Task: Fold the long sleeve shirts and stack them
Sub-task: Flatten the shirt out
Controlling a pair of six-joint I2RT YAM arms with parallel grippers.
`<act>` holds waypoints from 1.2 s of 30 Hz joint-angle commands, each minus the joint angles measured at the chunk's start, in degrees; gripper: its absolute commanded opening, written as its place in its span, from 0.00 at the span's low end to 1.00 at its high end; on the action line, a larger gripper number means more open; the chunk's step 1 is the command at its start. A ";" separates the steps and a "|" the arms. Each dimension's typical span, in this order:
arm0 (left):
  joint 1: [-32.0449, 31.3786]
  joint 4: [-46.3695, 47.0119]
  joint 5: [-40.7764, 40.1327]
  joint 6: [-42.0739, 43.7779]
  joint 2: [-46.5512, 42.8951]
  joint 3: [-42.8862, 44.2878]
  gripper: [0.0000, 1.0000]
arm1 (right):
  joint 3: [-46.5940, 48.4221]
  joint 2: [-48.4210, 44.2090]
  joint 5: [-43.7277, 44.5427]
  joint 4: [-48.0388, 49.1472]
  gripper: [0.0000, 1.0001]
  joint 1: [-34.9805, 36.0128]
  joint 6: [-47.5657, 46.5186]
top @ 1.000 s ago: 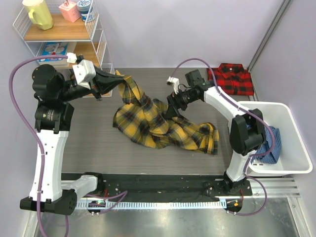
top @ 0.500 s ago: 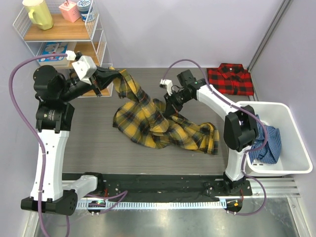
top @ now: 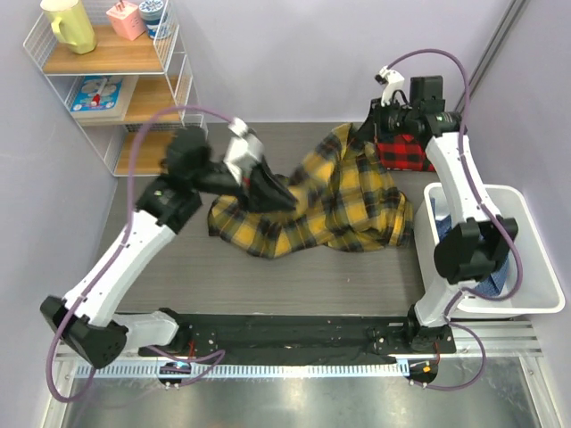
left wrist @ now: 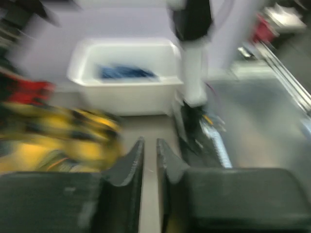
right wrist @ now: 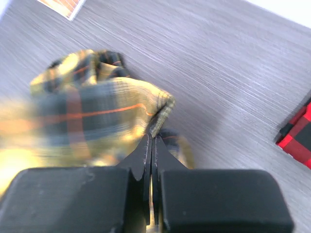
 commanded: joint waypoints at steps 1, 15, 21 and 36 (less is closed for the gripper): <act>-8.15 -28.40 1.60 18.63 3.61 -1.66 0.46 | -5.10 -11.64 -0.44 2.24 0.01 0.57 2.38; 10.49 -48.58 -33.55 49.35 28.12 -3.04 0.53 | -23.92 -34.06 5.72 2.24 0.01 -0.93 -1.14; 10.49 -47.09 -45.68 51.63 31.76 -12.34 0.43 | -25.59 -37.58 9.67 -2.42 0.01 -1.37 -4.30; 11.37 -54.41 -36.74 50.52 0.81 -18.46 0.82 | -40.80 -39.97 11.87 -9.54 0.01 -1.81 -17.75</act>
